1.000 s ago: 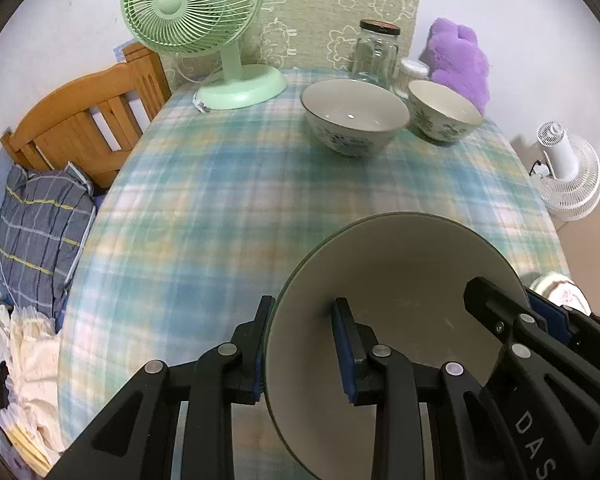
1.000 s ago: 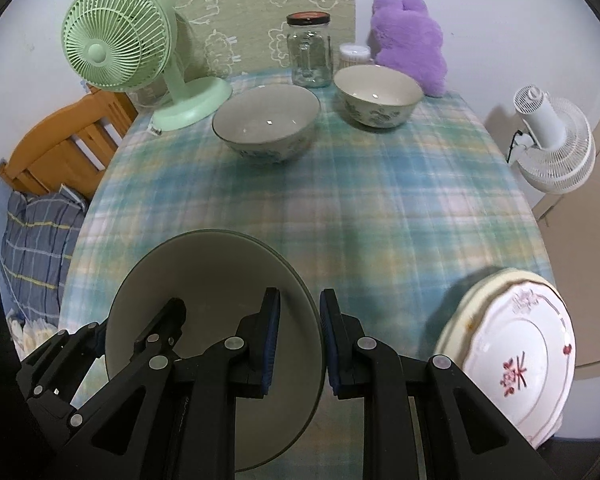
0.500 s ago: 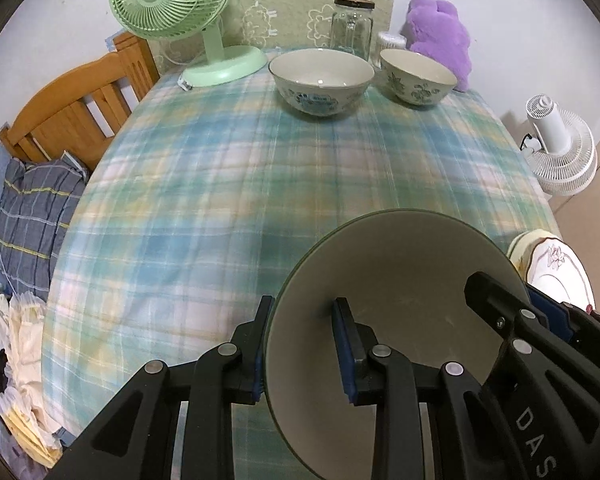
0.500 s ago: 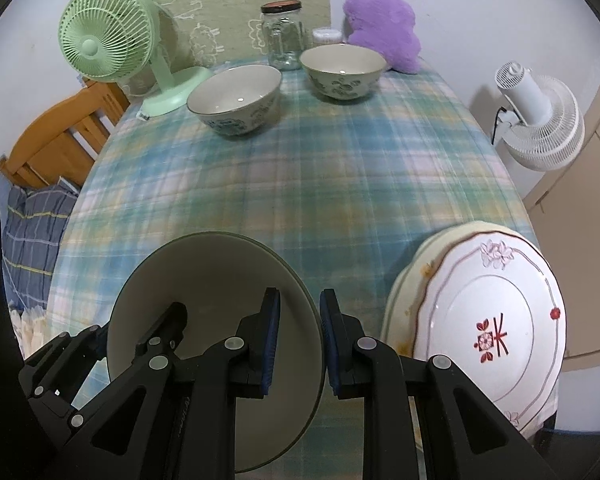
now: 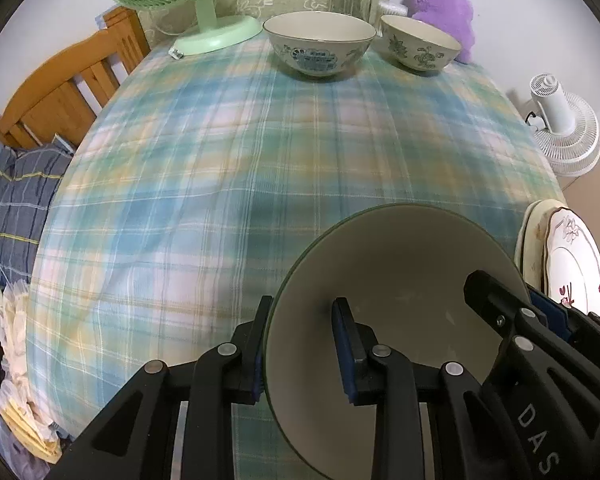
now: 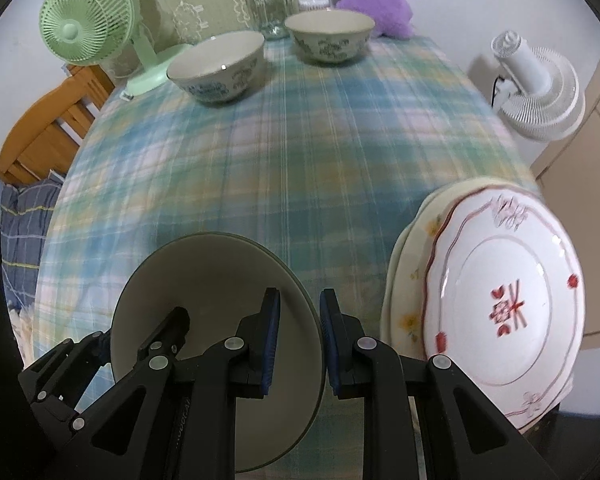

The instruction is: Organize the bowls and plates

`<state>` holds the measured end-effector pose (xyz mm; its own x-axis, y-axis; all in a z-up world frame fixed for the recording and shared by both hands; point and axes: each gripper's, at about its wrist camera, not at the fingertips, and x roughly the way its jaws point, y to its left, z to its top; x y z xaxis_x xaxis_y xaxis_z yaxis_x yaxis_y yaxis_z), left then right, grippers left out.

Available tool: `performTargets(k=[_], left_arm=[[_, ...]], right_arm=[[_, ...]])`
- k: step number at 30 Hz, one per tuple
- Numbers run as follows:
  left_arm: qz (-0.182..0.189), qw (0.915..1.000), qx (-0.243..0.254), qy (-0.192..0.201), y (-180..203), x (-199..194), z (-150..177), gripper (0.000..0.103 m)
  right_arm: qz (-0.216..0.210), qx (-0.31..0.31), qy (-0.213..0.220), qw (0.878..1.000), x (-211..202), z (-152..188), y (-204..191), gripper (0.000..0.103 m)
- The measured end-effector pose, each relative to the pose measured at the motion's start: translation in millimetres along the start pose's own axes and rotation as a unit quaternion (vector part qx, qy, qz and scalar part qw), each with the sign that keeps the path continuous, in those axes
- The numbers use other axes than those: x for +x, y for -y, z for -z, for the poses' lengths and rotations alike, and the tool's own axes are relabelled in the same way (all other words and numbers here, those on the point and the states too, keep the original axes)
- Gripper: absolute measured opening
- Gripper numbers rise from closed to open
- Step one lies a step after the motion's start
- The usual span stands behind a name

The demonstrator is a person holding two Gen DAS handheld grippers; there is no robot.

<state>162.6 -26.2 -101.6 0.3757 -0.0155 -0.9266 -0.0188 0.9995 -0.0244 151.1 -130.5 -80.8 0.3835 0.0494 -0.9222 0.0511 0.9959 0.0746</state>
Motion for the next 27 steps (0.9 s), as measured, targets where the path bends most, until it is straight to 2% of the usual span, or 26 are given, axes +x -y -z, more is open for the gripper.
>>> performTargets(k=[1,4,7,9,11,13,15,18,27], left_arm=[[0.001,1.0000,0.001,0.002,0,0,0,0.027],[0.011,0.9999,0.005,-0.002,2,0,1,0.036],[0.014,0.9998,0.007,-0.009,3,1,2,0.039],[0.019,0.9996,0.010,-0.016,3,0,3,0.044],[0.025,0.9996,0.011,-0.012,2,-3,6,0.061],[0.029,0.9995,0.010,-0.009,1,-6,7,0.067],[0.031,0.9995,0.008,-0.004,-1,-9,7,0.077],[0.030,0.9995,0.008,0.003,-2,-14,7,0.082],[0.024,0.9994,0.008,0.024,-4,-39,-3,0.086]], right_arm=[[0.000,0.000,0.001,1.000,0,0,0,0.024],[0.002,-0.001,0.001,1.000,1,1,-1,0.025],[-0.004,0.005,-0.001,1.000,0,2,1,0.026],[-0.002,0.005,-0.011,1.000,3,3,2,0.029],[-0.004,0.002,-0.015,1.000,3,4,1,0.033],[0.005,-0.004,-0.015,1.000,1,5,0,0.040],[0.008,-0.012,-0.007,1.000,-4,5,-2,0.057],[0.006,-0.020,0.002,1.000,-11,5,-5,0.068],[-0.001,-0.034,0.018,0.999,-30,-4,-11,0.069]])
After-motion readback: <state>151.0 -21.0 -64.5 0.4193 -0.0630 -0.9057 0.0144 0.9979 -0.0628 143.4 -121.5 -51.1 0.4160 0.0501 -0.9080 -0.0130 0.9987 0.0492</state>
